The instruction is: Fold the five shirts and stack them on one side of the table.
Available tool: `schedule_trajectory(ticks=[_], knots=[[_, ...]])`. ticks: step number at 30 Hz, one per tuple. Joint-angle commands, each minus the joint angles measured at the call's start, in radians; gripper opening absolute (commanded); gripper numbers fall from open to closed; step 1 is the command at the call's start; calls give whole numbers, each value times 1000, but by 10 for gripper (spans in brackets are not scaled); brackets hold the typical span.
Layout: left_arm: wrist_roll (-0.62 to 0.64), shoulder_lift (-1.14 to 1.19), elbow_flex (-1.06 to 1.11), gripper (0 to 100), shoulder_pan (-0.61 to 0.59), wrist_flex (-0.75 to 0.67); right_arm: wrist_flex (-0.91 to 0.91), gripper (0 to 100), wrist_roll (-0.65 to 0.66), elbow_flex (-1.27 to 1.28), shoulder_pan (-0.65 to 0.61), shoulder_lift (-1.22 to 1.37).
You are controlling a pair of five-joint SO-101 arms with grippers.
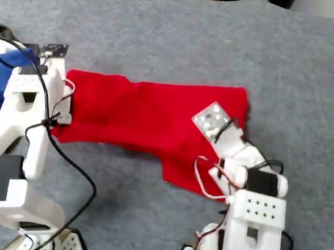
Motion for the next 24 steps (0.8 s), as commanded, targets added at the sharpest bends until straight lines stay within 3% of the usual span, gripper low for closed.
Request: schedule_trajectory(ticks=[1, 9, 21, 22, 24], knots=[[-6, -13, 6, 19, 52, -9, -11, 5, 14, 19, -2, -22], [-5, -7, 86, 20, 106, -100, -11, 5, 14, 28, -1, -22], [-12, -7, 80, 22, 49, -97, 34, 9, 91, 33, -1, -22], [-18, -13, 84, 22, 49, -91, 34, 10, 97, 39, -1, -22], [-144, -15, 83, 60, 57, -28, 44, 41, 109, 51, -1, -24]])
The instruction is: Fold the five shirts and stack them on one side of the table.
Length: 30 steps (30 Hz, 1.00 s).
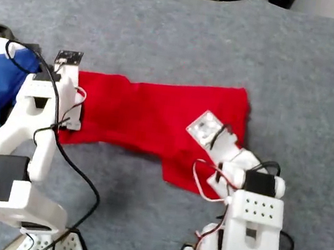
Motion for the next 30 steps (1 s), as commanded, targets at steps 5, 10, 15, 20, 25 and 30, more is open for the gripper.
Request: schedule_trajectory(ticks=[5, 10, 15, 20, 25, 30], knots=[[-169, -15, -21, 149, -8, 118, 114, 187, 66, -41, -5, -90], [-163, -16, -46, 150, -34, 121, 199, 156, 72, -150, -10, -200], [-153, -30, -75, 136, -68, 141, 204, 30, 52, -272, -10, -117], [-74, -93, -124, 22, -98, 155, 101, 6, -9, -429, -12, 137], [21, -183, -175, 24, -153, 152, 83, 6, -60, -722, -18, 435], [141, -193, -213, 24, -129, 63, 60, 5, -149, -966, -54, 768]])
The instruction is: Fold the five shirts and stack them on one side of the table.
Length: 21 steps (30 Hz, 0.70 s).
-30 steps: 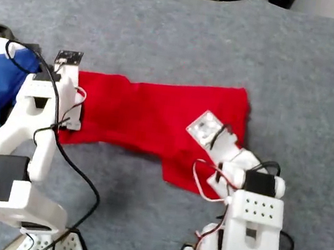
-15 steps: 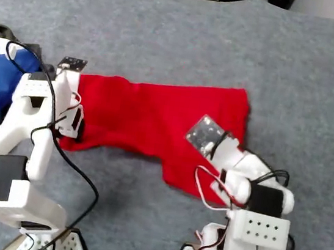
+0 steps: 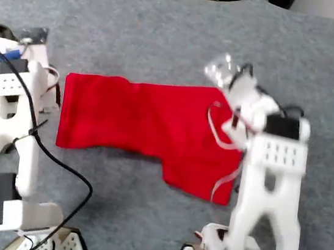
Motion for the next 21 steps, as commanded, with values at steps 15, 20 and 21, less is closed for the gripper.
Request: schedule_trajectory(ticks=[15, 20, 21], knots=[[330, 334, -181, 19, 157, -397, -100, 5, -261, -653, -68, 789], [330, 582, -350, 19, 172, -367, -135, 5, -279, -711, -64, 929], [330, 622, -397, 19, 170, -334, -141, 5, -278, -722, -56, 954]])
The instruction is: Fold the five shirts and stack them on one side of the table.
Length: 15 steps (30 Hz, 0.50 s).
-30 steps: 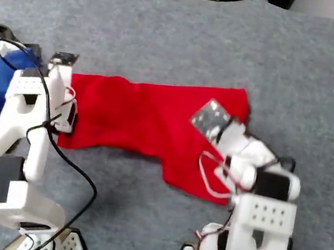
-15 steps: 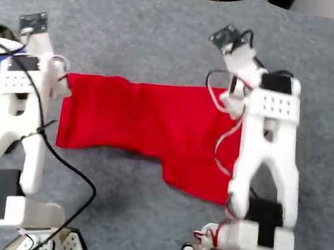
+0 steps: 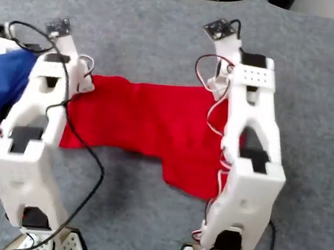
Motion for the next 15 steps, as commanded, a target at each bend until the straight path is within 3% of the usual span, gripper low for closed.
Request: schedule_trajectory(ticks=[1, 9, 15], knots=[[6, 105, -198, 19, 5, 80, -28, 5, -8, -88, 12, 64], [6, 298, -516, 19, -54, 285, 21, 5, 49, -252, 99, 229], [-2, 325, -554, 19, -61, 334, 141, 5, 63, -450, 113, 340]])
